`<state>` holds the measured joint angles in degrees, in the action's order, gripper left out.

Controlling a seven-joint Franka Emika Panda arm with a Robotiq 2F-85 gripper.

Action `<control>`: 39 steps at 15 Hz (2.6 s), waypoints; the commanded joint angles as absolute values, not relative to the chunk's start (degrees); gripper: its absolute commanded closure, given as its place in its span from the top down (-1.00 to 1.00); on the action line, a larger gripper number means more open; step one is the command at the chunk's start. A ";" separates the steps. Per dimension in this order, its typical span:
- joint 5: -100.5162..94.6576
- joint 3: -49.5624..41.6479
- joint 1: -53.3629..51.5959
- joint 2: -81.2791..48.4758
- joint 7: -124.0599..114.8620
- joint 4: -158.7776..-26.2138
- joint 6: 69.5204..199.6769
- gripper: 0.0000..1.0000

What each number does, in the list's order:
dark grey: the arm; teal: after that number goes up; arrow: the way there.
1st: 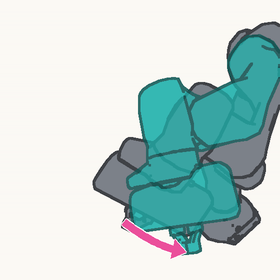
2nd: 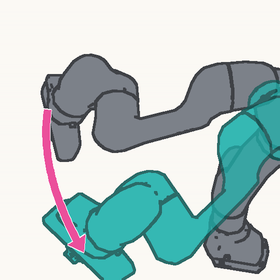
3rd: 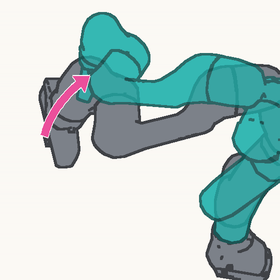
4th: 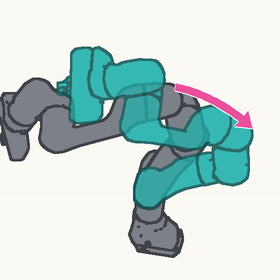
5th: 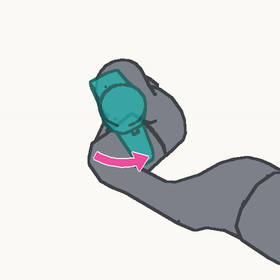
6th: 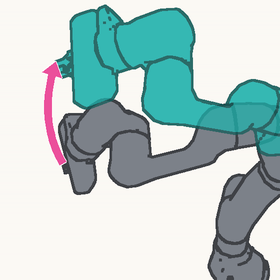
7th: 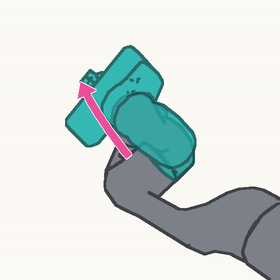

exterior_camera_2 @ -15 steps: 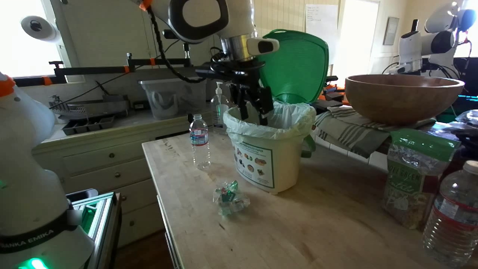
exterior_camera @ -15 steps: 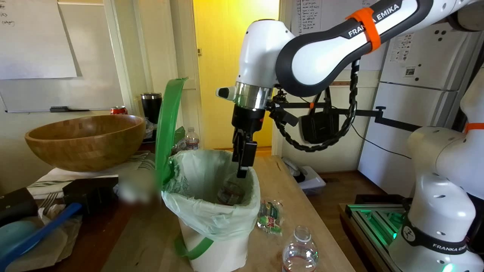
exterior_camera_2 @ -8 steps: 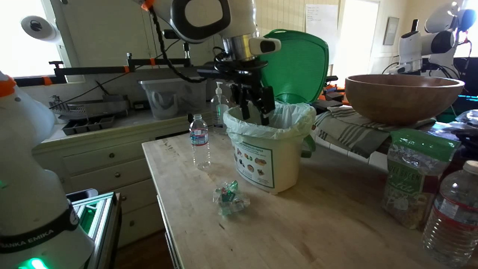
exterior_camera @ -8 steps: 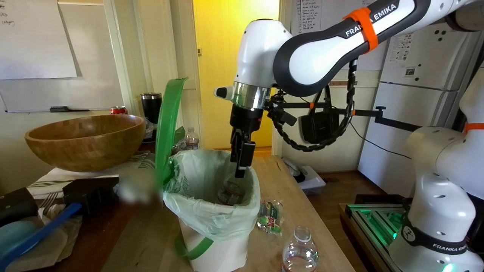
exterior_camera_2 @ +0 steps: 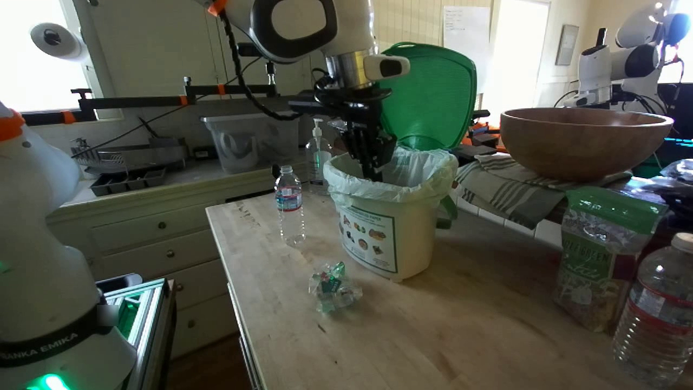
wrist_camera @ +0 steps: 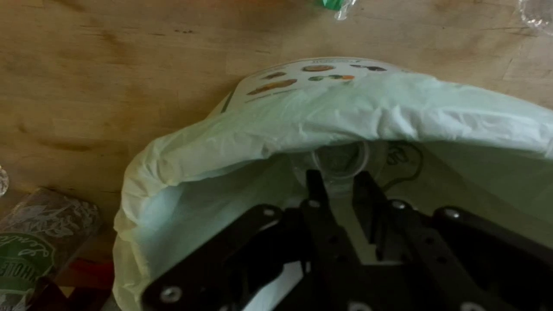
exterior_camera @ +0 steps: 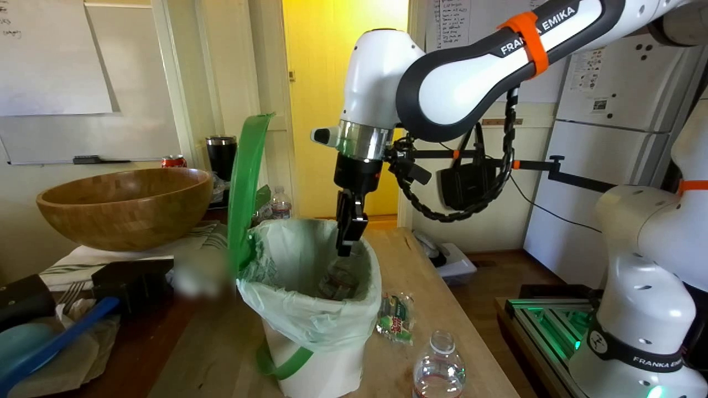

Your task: Open the bin and remove a bottle from the bin

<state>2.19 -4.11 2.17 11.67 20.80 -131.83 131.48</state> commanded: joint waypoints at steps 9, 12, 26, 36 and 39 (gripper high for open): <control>3.25 -4.89 1.58 11.54 21.24 -130.48 131.91 -0.37; 3.36 -4.94 1.60 11.15 21.23 -130.28 131.91 0.08; 2.11 -4.82 2.21 7.92 20.10 -130.04 129.45 0.39; 2.36 -4.74 2.50 7.79 17.86 -129.51 129.32 -0.80; 2.88 -4.69 2.38 9.20 17.45 -129.24 128.92 -0.89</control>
